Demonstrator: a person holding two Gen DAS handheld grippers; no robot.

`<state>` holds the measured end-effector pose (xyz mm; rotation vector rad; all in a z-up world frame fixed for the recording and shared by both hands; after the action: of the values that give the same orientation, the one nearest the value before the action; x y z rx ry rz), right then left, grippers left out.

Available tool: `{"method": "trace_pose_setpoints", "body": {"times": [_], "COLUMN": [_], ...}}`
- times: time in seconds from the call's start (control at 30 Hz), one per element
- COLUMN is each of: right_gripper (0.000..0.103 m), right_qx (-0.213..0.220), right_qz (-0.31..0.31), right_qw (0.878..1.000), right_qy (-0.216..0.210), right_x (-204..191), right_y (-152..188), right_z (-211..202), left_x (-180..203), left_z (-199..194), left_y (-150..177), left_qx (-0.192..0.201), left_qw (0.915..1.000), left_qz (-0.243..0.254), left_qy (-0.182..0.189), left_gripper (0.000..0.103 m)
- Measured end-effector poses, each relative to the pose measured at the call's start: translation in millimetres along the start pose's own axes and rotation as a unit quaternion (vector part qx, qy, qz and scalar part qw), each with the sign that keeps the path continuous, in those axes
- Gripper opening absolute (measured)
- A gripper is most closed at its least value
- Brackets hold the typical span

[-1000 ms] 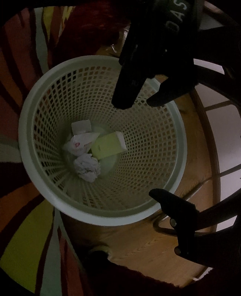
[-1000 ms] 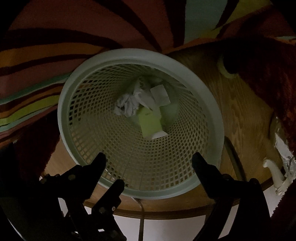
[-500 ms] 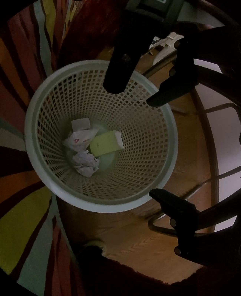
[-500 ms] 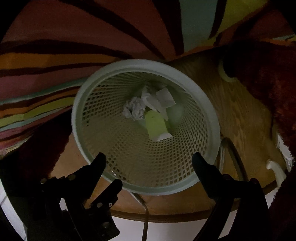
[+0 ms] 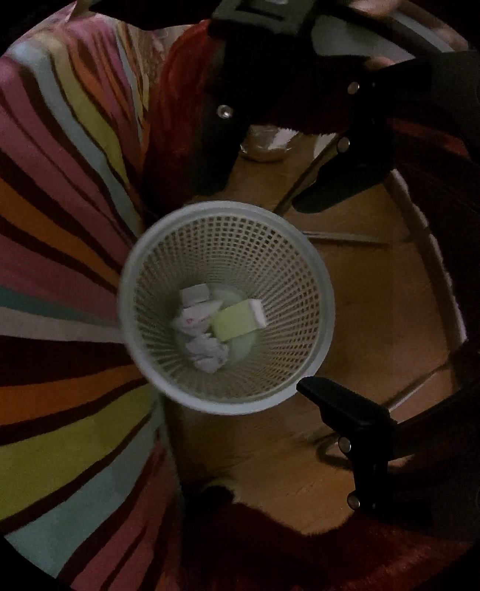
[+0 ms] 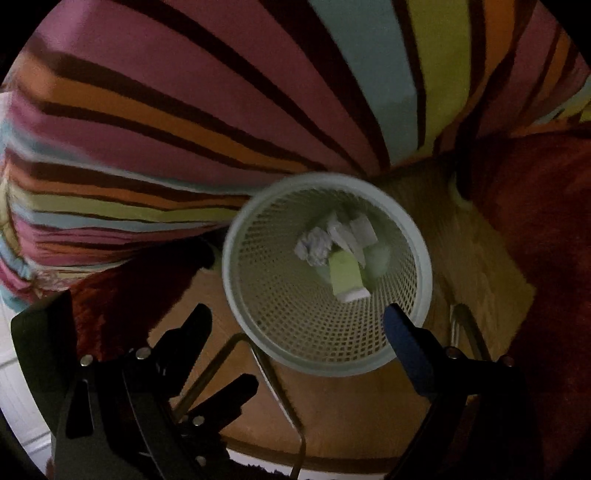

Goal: Collect trash
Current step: 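Raise both open tools from the basket back toward the bed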

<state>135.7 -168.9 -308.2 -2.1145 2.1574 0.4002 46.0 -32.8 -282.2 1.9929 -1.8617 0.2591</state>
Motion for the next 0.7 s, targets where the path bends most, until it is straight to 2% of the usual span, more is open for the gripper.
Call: {"method": "trace_pose_setpoints", "body": {"times": [0.17, 0.2, 0.33, 0.4, 0.43, 0.57, 0.63, 0.7], "right_gripper": [0.089, 0.089, 0.089, 0.089, 0.089, 0.089, 0.089, 0.089], "right_qx": [0.061, 0.084, 0.168, 0.224, 0.244, 0.33, 0.346, 0.357], "right_qz": [-0.019, -0.03, -0.058, -0.068, -0.072, -0.081, -0.08, -0.079], "right_qw": [0.998, 0.996, 0.983, 0.971, 0.966, 0.939, 0.933, 0.929], "right_qy": [-0.015, -0.02, -0.037, -0.048, -0.048, -0.05, -0.049, -0.057], "right_x": [-3, -6, -18, -24, -25, -30, -31, -33], "right_y": [-4, -6, -15, -25, -29, -54, -64, -79], "right_z": [-36, -49, -92, -123, -133, -179, -189, -199], "left_x": [4, 4, 0, -1, -2, -6, -10, -12], "left_z": [-42, -50, -96, -123, -141, -190, -207, -219], "left_y": [-4, -6, -24, -34, -41, -68, -84, -97], "left_qx": [0.069, 0.084, 0.176, 0.226, 0.256, 0.335, 0.358, 0.368], "left_qw": [0.9973, 0.996, 0.984, 0.9739, 0.9661, 0.9402, 0.9305, 0.9264], "left_qz": [0.025, 0.028, 0.022, 0.018, 0.02, 0.027, 0.027, 0.024], "left_qy": [-0.011, -0.014, -0.02, -0.018, -0.023, -0.056, -0.07, -0.078], "left_gripper": [0.088, 0.088, 0.088, 0.088, 0.088, 0.088, 0.088, 0.088]}}
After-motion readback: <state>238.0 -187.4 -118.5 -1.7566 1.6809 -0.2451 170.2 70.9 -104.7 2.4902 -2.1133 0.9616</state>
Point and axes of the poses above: each gripper's, at about its wrist camera, not at the fingertips, and z roughly the way its jaws point, x to its right, y to its underside, the point moved 8 cm from there along z, roughly the way its jaws point, and after that the axes turned 5 degrees about y, right-handed, at the moved point
